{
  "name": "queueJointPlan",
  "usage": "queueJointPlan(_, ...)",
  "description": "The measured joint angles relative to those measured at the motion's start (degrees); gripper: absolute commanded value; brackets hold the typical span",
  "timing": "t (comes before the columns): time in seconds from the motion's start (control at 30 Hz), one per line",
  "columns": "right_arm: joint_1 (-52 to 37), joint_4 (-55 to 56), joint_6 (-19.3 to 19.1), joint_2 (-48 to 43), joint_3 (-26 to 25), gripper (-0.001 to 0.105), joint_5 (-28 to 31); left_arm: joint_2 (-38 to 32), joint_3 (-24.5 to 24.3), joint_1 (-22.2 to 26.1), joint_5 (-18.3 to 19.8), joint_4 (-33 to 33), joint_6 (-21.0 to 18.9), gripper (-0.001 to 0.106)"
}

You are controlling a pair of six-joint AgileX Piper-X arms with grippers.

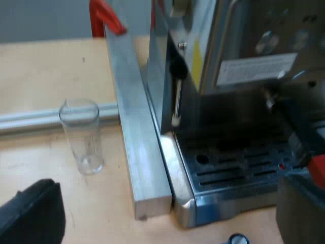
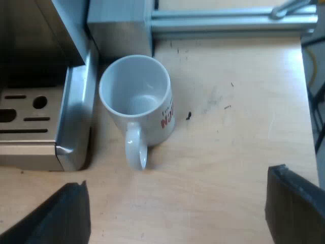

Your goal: Remove mug from coffee machine

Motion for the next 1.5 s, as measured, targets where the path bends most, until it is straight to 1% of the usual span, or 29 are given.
queueJointPlan(0.07,0.00,-0.14,0.02,-3.11,0.87,0.072,0.00,-2.50,0.05,0.00,0.00,0.14,0.19,0.086)
queueJointPlan(0.2,0.00,-0.33,0.02,-6.32,1.55,0.072,0.00,-7.33,-0.03,0.00,0.00,1.40,1.16,0.086)
queueJointPlan(0.23,0.00,-0.44,0.02,-12.94,3.02,0.072,0.00,-8.09,-0.22,0.00,0.00,1.51,1.30,0.086)
queueJointPlan(0.3,0.00,-0.57,0.02,-16.05,3.64,0.072,0.00,-9.95,-0.22,0.00,-0.19,1.62,1.42,0.086)
queueJointPlan(0.37,0.00,-0.35,0.02,-21.94,4.68,0.072,0.00,-12.99,-0.22,0.00,-0.37,3.22,1.64,0.086)
queueJointPlan(0.5,0.00,-0.25,0.02,-29.41,5.76,0.072,0.00,-13.70,-0.36,0.00,-0.41,5.52,2.79,0.086)
queueJointPlan(0.57,0.00,-0.04,0.02,-31.19,6.20,0.072,0.00,-13.70,-0.36,0.00,-0.41,6.69,3.35,0.086)
queueJointPlan(0.67,0.00,1.48,0.02,-31.77,6.63,0.072,0.00,-13.70,-0.36,0.00,-0.41,9.01,3.98,0.086)
queueJointPlan(0.77,0.00,3.12,-0.04,-31.77,7.11,0.070,-0.25,-13.70,-0.48,0.00,-0.52,11.85,4.22,0.086)
queueJointPlan(0.87,0.00,3.54,-0.12,-31.77,7.57,0.066,-0.24,-13.70,-0.35,0.00,-0.97,12.13,4.33,0.086)
queueJointPlan(0.93,0.00,3.51,-0.12,-31.77,7.62,0.066,-0.24,-13.70,-0.35,0.00,-1.24,12.13,4.33,0.086)
queueJointPlan(1.0,0.00,2.75,-0.12,-31.77,8.06,0.066,-0.24,-13.70,-0.09,0.00,-1.26,11.65,4.33,0.086)
queueJointPlan(1.2,0.00,-0.17,-0.12,-31.77,11.73,0.066,-0.24,-13.70,4.64,0.00,-1.31,8.17,4.33,0.086)
queueJointPlan(1.33,0.00,-0.56,-0.12,-31.77,13.41,0.066,-0.24,-13.70,6.63,0.00,-1.43,6.26,4.33,0.086)
queueJointPlan(1.37,0.00,-0.80,-0.12,-31.77,14.04,0.066,-0.36,-13.70,8.46,0.00,-1.40,4.51,4.33,0.086)
queueJointPlan(1.5,0.00,-0.79,-0.12,-31.77,15.84,0.066,-0.36,-13.70,10.54,0.00,-1.40,3.53,4.33,0.086)
